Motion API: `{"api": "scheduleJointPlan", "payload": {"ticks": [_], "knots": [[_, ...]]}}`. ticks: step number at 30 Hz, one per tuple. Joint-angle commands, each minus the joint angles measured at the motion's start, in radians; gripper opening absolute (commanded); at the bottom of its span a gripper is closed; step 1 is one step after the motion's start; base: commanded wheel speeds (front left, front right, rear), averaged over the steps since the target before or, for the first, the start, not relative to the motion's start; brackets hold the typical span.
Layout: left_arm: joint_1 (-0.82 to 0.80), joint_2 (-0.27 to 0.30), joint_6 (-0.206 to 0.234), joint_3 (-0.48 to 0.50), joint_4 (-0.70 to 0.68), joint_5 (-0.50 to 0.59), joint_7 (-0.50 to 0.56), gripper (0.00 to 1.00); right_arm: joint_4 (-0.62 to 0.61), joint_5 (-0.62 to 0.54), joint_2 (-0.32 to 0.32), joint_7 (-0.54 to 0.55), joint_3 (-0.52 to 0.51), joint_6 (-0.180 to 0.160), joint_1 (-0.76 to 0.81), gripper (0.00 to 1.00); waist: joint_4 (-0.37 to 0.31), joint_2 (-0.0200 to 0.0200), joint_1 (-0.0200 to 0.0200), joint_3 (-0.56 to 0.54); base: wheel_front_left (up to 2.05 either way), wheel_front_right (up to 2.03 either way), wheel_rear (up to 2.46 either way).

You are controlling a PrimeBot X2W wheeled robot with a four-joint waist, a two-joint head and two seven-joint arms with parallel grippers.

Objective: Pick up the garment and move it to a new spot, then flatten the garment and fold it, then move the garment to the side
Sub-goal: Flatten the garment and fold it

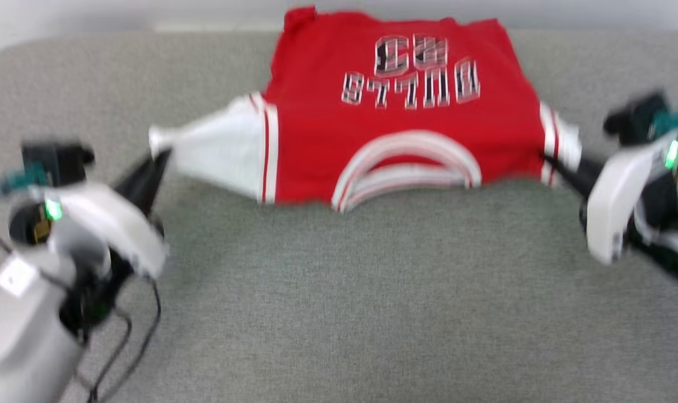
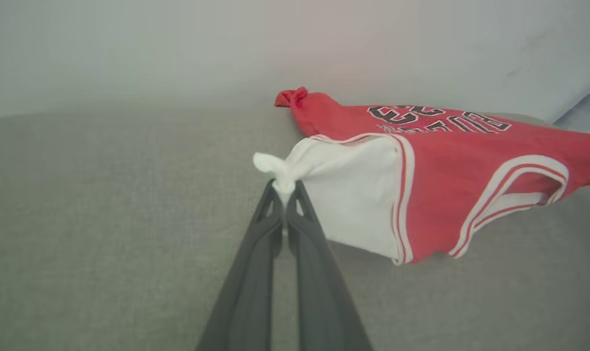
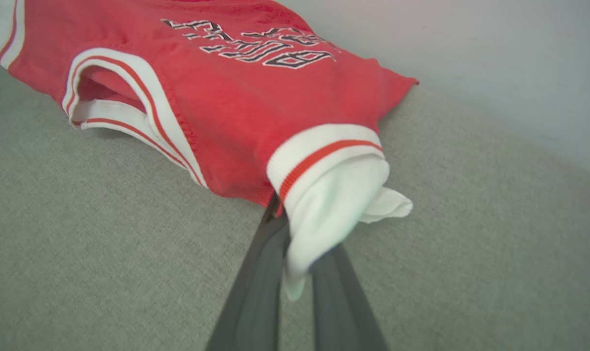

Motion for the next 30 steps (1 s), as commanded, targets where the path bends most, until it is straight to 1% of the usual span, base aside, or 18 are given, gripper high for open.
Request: {"api": "scheduleJointPlan", "payload": {"ticks": [1, 5, 7, 11, 16, 19, 24, 28, 29, 30], "knots": [[0.076, 0.017, 0.023, -0.001, -0.030, -0.017, 0.002, 0.00, -0.018, 0.011, -0.020, -0.004, 0.008, 0.000, 0.069, 0.00, -0.008, 0.0000, 0.0001, -0.063, 0.00, 0.00, 0.00], [0.261, 0.050, 0.077, -0.003, -0.102, -0.058, -0.011, 0.00, -0.060, 0.043, -0.054, -0.006, 0.013, 0.000, 0.220, 0.00, -0.016, 0.0000, 0.0001, -0.124, 0.00, 0.00, 0.00], [0.344, 0.056, 0.103, -0.003, -0.136, -0.079, -0.022, 0.00, -0.084, 0.053, -0.071, -0.004, 0.008, -0.001, 0.296, 0.00, -0.015, 0.0000, 0.0001, -0.152, 0.00, 0.00, 0.00], [0.494, 0.076, 0.159, -0.011, -0.204, -0.107, -0.037, 0.00, -0.126, 0.072, -0.097, -0.001, -0.027, -0.001, 0.439, 0.00, -0.012, 0.0000, 0.0001, -0.196, 0.00, 0.00, 0.00], [0.645, 0.093, 0.209, -0.008, -0.263, -0.148, -0.057, 0.00, -0.176, 0.080, -0.124, 0.021, -0.087, -0.001, 0.615, 0.00, 0.000, 0.0000, 0.0001, -0.236, 0.00, 0.00, 0.00], [0.719, 0.101, 0.234, -0.012, -0.288, -0.166, -0.065, 0.00, -0.212, 0.071, -0.137, 0.049, -0.121, -0.001, 0.718, 0.00, 0.006, 0.0000, 0.0001, -0.252, 0.00, 0.00, 0.00], [0.797, 0.100, 0.261, -0.022, -0.304, -0.176, -0.081, 0.00, -0.257, 0.049, -0.143, 0.116, -0.179, -0.001, 0.875, 0.00, 0.017, 0.0000, 0.0001, -0.265, 0.00, 0.00, 0.00], [0.808, 0.093, 0.265, -0.029, -0.310, -0.170, -0.086, 0.00, -0.284, 0.026, -0.124, 0.151, -0.255, -0.001, 0.949, 0.00, 0.023, 0.0000, 0.0001, -0.260, 0.00, 0.00, 0.00], [0.803, 0.094, 0.265, -0.033, -0.308, -0.166, -0.084, 0.00, -0.291, 0.018, -0.116, 0.163, -0.275, -0.001, 0.962, 0.20, 0.024, 0.0000, 0.0001, -0.257, 0.00, 0.00, 0.00], [0.794, 0.093, 0.264, -0.038, -0.308, -0.161, -0.079, 0.00, -0.299, 0.009, -0.110, 0.176, -0.295, -0.001, 0.971, 0.76, 0.024, 0.0000, 0.0001, -0.255, 0.00, 0.00, 0.00]]}}
